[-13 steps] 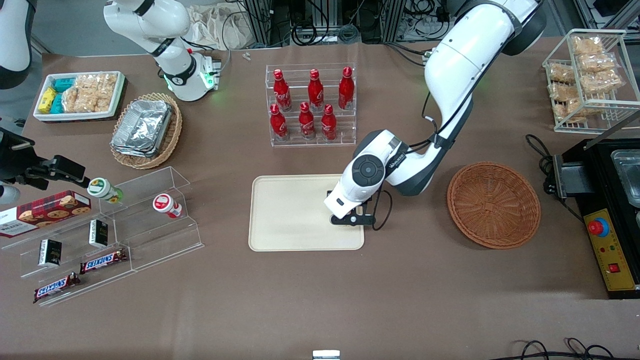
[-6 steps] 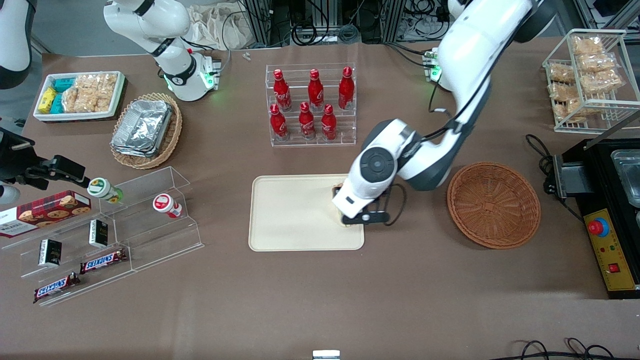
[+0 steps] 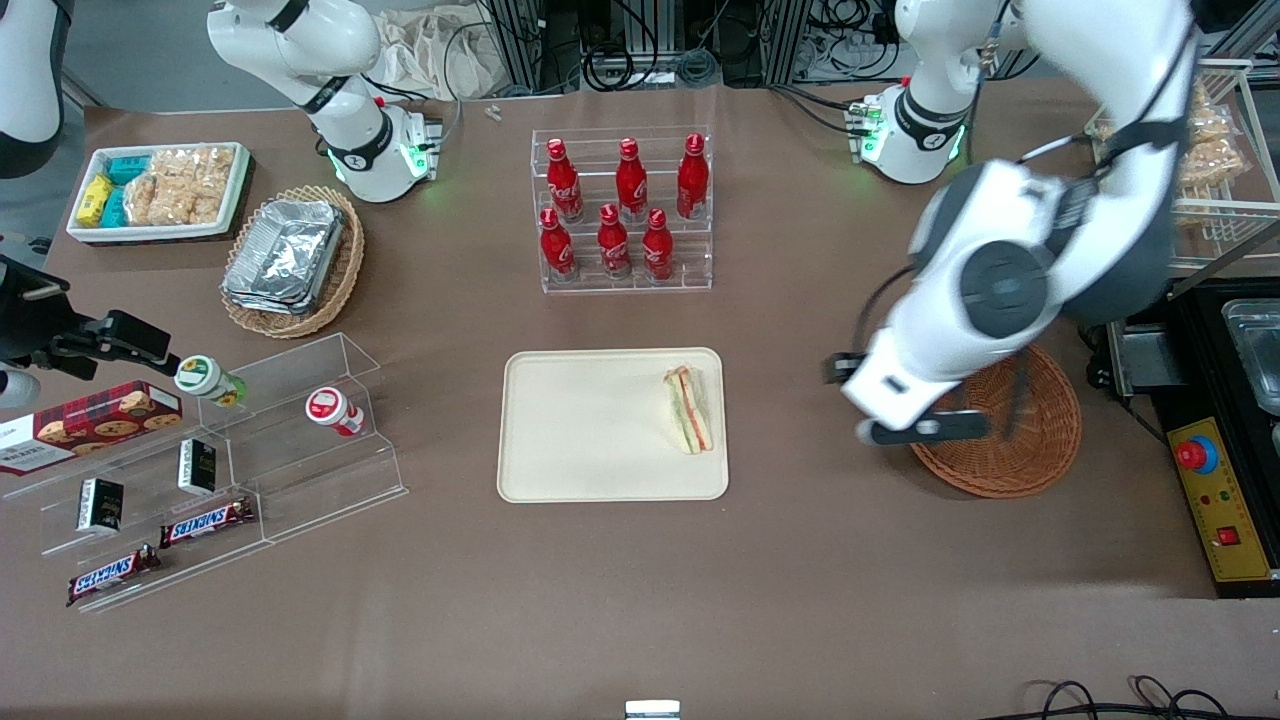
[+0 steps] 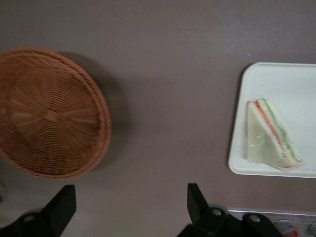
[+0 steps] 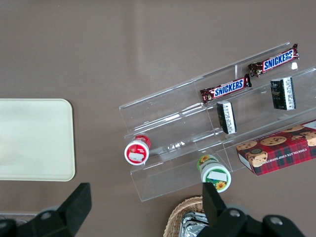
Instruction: Place sandwich from basket to tray
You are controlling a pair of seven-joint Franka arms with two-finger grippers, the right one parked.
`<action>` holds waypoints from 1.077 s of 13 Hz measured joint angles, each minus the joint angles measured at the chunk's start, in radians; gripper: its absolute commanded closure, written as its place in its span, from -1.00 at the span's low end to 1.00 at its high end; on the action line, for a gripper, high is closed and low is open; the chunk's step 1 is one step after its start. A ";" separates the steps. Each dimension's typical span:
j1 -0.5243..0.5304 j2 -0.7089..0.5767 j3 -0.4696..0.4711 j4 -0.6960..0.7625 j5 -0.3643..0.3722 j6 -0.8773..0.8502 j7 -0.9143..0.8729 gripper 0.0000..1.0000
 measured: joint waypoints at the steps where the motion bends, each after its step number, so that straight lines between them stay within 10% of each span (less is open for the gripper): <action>1: 0.045 -0.027 0.002 0.000 0.002 -0.019 0.045 -1.00; 14: 0.152 -0.123 0.043 0.001 0.011 -0.123 0.105 -1.00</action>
